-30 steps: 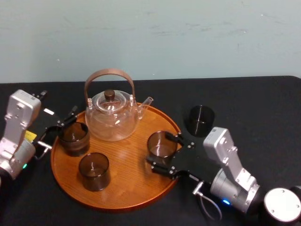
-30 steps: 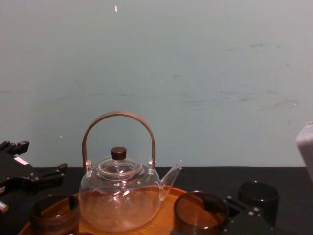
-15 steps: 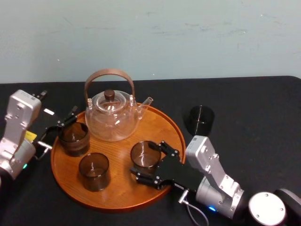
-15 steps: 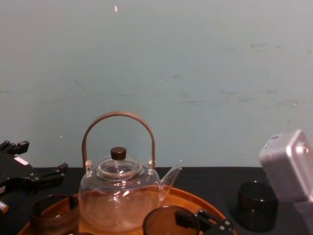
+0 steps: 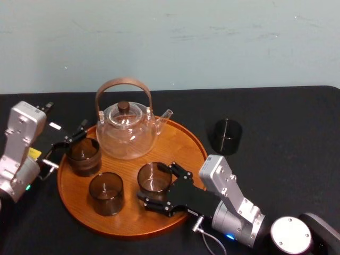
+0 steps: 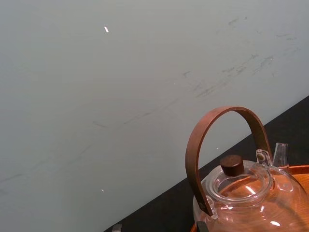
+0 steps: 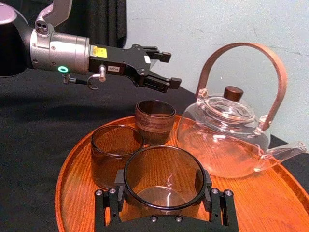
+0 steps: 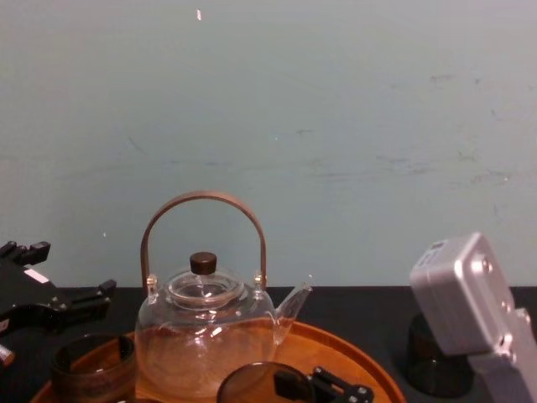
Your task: Pick up the glass from the table and place it on the tray.
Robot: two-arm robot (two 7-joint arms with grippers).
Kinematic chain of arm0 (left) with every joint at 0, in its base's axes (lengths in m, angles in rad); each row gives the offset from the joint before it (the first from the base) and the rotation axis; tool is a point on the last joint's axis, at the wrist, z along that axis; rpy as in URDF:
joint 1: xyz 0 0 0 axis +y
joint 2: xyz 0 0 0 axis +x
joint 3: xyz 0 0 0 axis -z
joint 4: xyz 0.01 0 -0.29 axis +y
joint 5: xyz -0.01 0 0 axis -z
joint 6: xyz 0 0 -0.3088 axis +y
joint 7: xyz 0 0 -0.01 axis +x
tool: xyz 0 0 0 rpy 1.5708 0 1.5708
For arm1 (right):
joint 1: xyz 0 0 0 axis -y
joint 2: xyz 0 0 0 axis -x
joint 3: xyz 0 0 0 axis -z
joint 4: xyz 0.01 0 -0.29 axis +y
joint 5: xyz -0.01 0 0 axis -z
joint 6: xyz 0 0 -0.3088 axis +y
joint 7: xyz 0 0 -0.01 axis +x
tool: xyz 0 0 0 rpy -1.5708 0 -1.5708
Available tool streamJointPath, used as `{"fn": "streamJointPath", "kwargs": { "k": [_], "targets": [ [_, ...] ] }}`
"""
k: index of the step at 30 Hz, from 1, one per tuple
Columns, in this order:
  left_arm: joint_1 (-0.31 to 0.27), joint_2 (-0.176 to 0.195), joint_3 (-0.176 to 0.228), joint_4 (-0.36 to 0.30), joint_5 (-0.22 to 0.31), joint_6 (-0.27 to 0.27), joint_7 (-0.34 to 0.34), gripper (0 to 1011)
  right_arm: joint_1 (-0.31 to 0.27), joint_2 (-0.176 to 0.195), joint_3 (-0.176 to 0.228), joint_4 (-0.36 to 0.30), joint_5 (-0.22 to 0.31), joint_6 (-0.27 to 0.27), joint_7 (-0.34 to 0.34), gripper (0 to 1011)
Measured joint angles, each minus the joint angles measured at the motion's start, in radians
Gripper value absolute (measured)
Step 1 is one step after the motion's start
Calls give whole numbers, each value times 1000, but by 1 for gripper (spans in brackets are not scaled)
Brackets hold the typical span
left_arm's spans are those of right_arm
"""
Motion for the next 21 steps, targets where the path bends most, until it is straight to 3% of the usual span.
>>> {"fn": "streamJointPath", "kwargs": {
  "k": [21],
  "targets": [
    [0, 0, 0, 0, 0, 0, 0, 1001, 17, -15, -31, 57, 15, -3, 20, 908]
  ]
}}
